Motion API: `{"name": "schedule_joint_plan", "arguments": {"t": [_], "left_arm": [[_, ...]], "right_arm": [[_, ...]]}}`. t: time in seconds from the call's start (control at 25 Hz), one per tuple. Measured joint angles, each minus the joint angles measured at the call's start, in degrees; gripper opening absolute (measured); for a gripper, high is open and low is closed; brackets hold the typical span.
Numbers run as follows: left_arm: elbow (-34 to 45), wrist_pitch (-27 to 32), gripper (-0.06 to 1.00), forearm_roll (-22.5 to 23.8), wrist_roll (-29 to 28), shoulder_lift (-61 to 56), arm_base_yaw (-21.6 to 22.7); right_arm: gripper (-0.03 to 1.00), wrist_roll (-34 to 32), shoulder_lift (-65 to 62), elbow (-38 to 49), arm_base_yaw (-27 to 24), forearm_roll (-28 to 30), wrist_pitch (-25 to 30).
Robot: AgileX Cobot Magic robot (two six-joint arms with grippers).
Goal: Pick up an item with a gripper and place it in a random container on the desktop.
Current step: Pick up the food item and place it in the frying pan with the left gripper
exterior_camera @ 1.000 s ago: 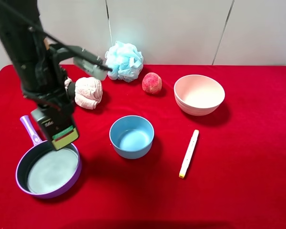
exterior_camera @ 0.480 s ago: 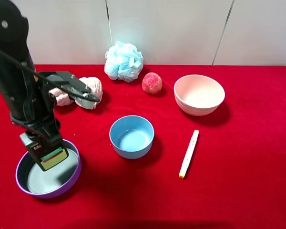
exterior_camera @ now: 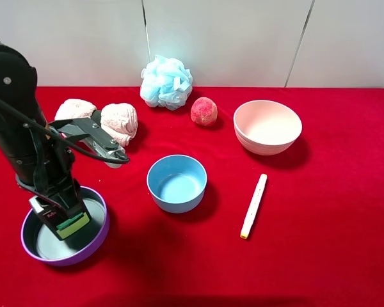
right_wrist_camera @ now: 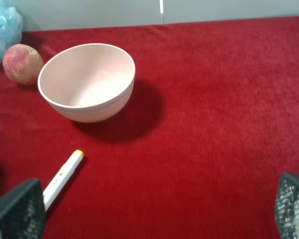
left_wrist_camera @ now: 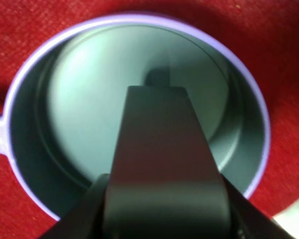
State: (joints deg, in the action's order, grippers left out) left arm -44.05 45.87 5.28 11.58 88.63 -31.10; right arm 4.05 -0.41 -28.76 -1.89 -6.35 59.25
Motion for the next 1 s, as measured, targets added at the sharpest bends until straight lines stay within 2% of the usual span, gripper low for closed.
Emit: {"name": "schedule_joint_plan", "arguments": {"t": [0.4, 0.84, 1.0], "left_arm": [[0.3, -4.0, 0.40, 1.6, -4.1, 0.0, 1.7], [0.3, -4.5, 0.40, 1.8, -7.1, 0.0, 2.1], [0.3, -4.5, 0.45, 2.0, -7.2, 0.0, 2.1]], "right_arm": [[0.69, 0.0, 0.0, 0.0, 0.0, 0.0, 0.0], [0.69, 0.0, 0.0, 0.0, 0.0, 0.0, 0.0], [0.69, 0.0, 0.0, 0.0, 0.0, 0.0, 0.0]]}}
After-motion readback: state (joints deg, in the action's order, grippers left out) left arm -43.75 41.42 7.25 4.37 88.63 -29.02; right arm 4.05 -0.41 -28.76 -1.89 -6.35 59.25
